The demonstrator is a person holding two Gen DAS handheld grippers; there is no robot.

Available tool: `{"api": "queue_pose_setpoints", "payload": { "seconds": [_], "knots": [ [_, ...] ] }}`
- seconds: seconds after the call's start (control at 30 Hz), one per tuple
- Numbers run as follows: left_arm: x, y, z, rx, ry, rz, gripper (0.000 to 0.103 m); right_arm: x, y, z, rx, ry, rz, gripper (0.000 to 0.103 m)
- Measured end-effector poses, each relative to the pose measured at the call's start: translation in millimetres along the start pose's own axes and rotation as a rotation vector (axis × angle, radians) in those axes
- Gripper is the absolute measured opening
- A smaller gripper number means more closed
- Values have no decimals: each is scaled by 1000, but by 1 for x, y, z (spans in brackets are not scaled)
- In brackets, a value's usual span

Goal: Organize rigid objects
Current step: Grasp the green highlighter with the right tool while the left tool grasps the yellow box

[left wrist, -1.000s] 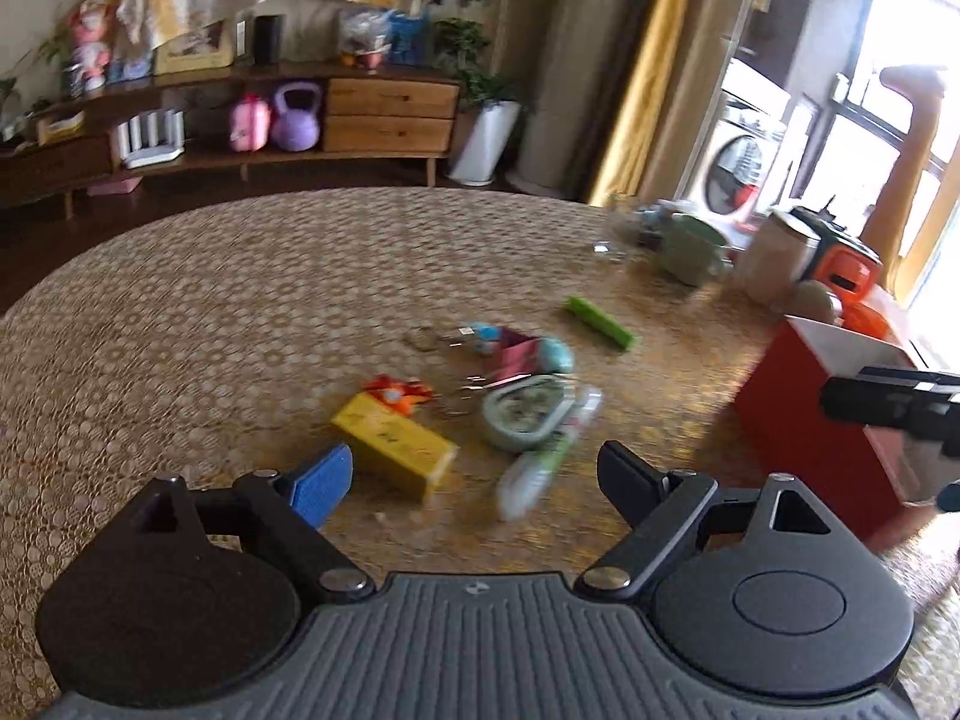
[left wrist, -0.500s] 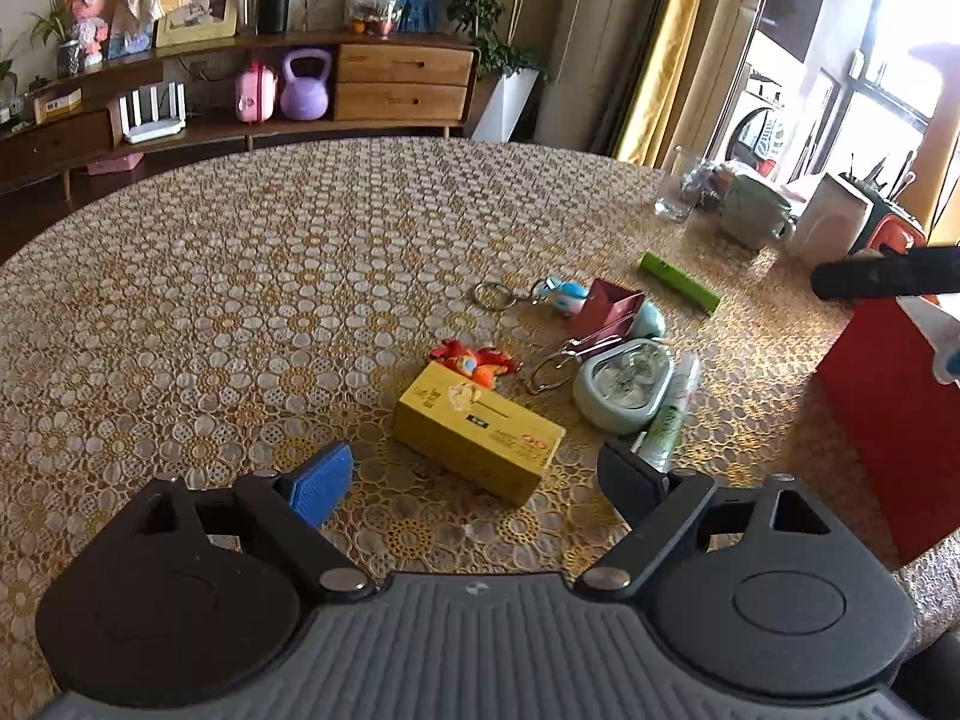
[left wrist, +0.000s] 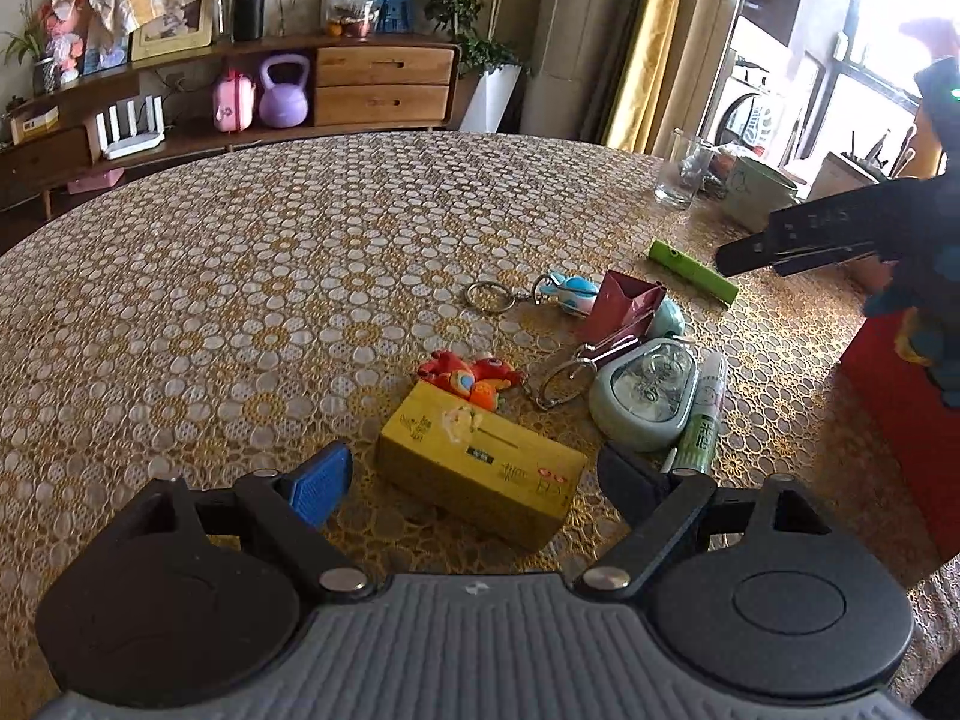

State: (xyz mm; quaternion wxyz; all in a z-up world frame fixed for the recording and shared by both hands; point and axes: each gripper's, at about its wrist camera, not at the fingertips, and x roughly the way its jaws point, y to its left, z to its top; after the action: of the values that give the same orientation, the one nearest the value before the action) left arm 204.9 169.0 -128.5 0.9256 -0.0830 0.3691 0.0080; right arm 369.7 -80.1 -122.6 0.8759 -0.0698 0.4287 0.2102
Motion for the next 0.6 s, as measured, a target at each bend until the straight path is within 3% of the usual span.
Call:
{"api": "queue_pose_setpoints", "payload": {
  "seconds": [0.43, 0.6],
  "knots": [
    [13, -2, -2, 52, -29, 11, 89, 45, -8, 11, 2, 46, -15, 53],
    [13, -3, -2, 54, -36, 1, 80, 51, -11, 10, 17, 58, 5, 39]
  ]
}}
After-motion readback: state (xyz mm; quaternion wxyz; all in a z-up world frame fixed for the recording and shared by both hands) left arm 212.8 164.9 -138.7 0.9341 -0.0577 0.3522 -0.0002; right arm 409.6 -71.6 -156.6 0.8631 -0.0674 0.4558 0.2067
